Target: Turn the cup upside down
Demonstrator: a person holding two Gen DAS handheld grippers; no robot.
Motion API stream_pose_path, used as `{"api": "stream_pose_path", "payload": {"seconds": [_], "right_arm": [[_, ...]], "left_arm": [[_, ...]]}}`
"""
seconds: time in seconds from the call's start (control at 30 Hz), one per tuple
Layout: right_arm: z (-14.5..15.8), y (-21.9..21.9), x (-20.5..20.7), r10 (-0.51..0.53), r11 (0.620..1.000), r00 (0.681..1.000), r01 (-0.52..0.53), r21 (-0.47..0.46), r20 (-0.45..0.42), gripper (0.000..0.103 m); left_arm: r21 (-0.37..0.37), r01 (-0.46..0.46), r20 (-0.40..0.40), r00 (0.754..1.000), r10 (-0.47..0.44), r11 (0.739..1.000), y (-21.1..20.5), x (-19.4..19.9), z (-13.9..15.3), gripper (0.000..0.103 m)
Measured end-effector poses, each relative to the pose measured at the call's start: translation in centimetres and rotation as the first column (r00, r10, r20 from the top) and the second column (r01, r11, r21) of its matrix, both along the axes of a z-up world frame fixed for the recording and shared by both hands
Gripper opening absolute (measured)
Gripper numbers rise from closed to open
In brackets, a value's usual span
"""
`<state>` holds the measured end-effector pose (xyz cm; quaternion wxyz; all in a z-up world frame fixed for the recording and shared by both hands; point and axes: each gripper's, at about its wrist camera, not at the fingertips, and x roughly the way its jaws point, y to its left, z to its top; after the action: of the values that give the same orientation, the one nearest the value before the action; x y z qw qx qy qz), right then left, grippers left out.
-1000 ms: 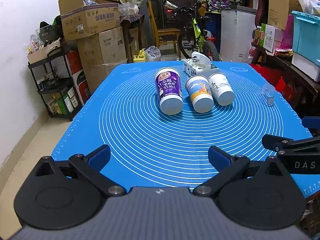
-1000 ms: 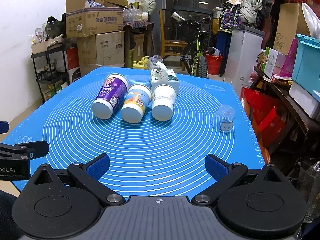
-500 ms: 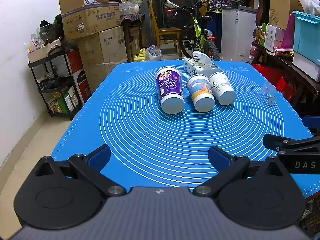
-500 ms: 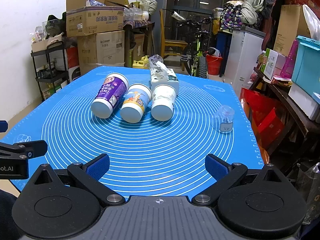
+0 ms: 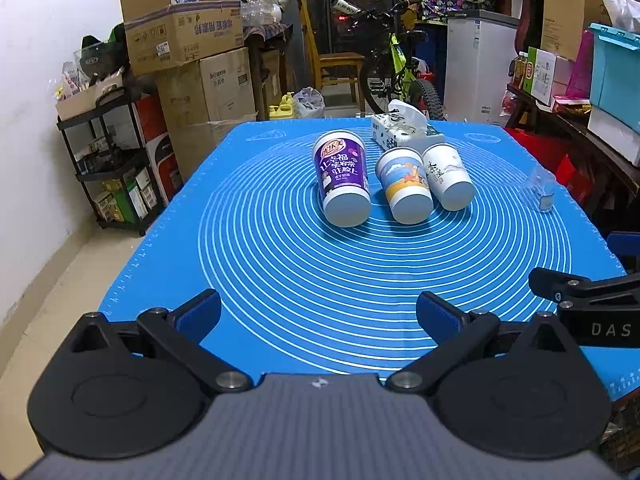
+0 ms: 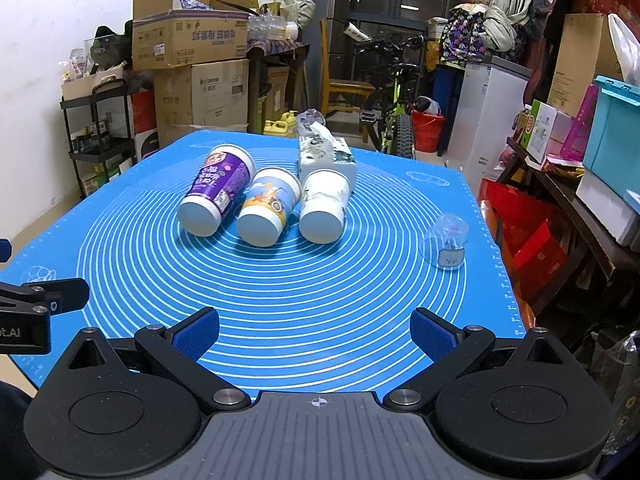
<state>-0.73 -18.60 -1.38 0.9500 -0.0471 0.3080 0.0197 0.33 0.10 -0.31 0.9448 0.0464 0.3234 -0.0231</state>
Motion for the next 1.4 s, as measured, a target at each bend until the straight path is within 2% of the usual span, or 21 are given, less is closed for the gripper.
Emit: {"api": "stream_pose_path", "payload": {"seconds": [0.07,0.27,0.43,0.5,0.6,0.97,1.27,1.33,1.4], "right_arm": [[-0.1,-0.2,0.4,-0.005,1.0,1.0,0.005,0.001,0.001,0.101],[0.0,-1.4,1.9,-0.028,0.999,0.999,0.027,0.021,0.035,0.101],[0.2,-2.6,4.0,-0.059,0.997,0.996,0.056,0.045,0.069,0.101],[0.1,-3.0,4.8,-0.072,0.996,0.994,0.067,0.058,0.081,0.101],[-0.2,-3.8,6.0,-0.097,0.994,0.99,0.089,0.07,0.105,0.101],[-2.6,-6.7,9.4,-0.168,0.982,0.98,0.157,0.101,0.108,0.101],[-4.2,-7.1,10.9,-0.169,0.983,0.982,0.162,0.091,0.081,0.101],[-4.5,-7.1,11.1,-0.168,0.983,0.983,0.16,0.091,0.078,0.101],[-4.6,-7.1,11.1,-0.166,0.983,0.983,0.159,0.09,0.076,0.101]], "left_arm": [[-0.01,0.007,-0.003,1.0,-0.007,1.0,-0.2,0.4,0.0,0.102],[0.022,0.004,0.035,0.999,-0.005,1.0,-1.2,2.2,-0.1,0.102],[0.044,-0.001,0.073,0.997,-0.003,0.999,-1.8,5.7,-0.7,0.102],[0.061,0.016,0.067,0.998,-0.02,0.998,-2.2,7.3,-1.0,0.102],[0.048,0.023,0.053,0.998,-0.025,0.999,-2.5,9.7,-1.6,0.102],[0.07,-0.042,0.049,0.998,0.039,0.997,-2.5,17.5,-3.8,0.102],[0.02,-0.008,-0.005,1.0,0.008,1.0,-2.5,20.6,-5.1,0.102],[0.001,0.006,-0.016,1.0,-0.006,1.0,-2.5,21.1,-5.2,0.092],[-0.034,0.031,-0.052,0.998,-0.033,0.999,-2.5,21.6,-5.4,0.072]]}}
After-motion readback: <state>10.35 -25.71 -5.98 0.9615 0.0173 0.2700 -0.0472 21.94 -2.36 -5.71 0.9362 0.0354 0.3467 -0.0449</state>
